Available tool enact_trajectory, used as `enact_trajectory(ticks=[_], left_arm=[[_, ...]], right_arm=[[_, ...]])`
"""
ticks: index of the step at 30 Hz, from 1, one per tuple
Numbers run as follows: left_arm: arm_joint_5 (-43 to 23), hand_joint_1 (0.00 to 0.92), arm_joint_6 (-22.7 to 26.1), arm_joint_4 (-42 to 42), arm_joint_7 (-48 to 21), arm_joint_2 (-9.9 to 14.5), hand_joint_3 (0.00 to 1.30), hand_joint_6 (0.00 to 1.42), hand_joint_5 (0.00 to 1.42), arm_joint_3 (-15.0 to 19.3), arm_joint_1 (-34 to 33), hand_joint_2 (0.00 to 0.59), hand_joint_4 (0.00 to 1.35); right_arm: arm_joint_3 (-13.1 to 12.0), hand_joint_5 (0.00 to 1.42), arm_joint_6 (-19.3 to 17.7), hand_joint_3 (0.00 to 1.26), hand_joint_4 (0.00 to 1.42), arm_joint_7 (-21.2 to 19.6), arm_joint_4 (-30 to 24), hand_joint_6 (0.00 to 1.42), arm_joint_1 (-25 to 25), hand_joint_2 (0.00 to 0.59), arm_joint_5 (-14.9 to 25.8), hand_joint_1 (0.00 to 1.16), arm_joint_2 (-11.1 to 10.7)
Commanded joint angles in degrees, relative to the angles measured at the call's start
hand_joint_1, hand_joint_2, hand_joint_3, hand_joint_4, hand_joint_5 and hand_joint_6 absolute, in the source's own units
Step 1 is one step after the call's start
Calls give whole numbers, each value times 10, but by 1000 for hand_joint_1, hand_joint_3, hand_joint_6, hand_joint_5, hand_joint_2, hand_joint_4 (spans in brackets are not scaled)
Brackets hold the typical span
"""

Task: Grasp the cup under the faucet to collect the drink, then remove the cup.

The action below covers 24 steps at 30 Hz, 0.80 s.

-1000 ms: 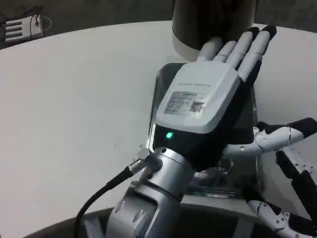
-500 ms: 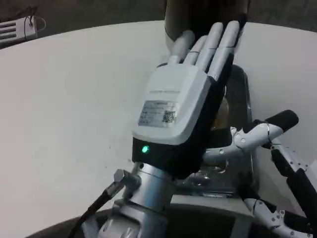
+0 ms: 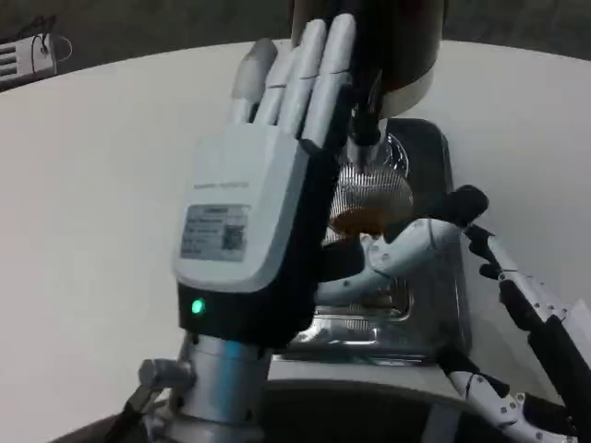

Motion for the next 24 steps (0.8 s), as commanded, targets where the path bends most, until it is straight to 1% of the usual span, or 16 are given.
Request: enact_trajectory(ticks=[1,5,9,11,14,19,24], left_arm=[[0,0,-13,-37,7,19,0,0,100,27,52,148,0],[-3,0,-23,-53,11,24,0,0,103,38,93,147,0],[-8,0,-38,-65,18,33,0,0,107,50,148,145,0],[-15,0,-48,-68,26,38,0,1,118,58,176,141,0],[-26,0,-65,-70,43,38,0,7,130,68,211,140,0],[-65,0,-113,-56,76,49,0,16,144,84,272,137,0],[-88,0,-156,-46,121,44,21,78,205,90,331,136,0]], right_arm=[[0,148,15,5,65,5,12,251,-20,329,12,327,-4],[1,148,18,3,64,6,22,251,-33,328,20,328,-7],[4,146,26,0,64,15,31,260,-49,331,36,329,-7],[5,146,29,0,63,18,37,262,-58,332,41,332,-8],[7,144,30,0,53,21,48,266,-71,327,50,354,-8],[14,159,14,0,54,17,70,299,-91,311,62,423,-8],[28,159,16,0,54,18,92,302,-114,302,71,449,-3]])
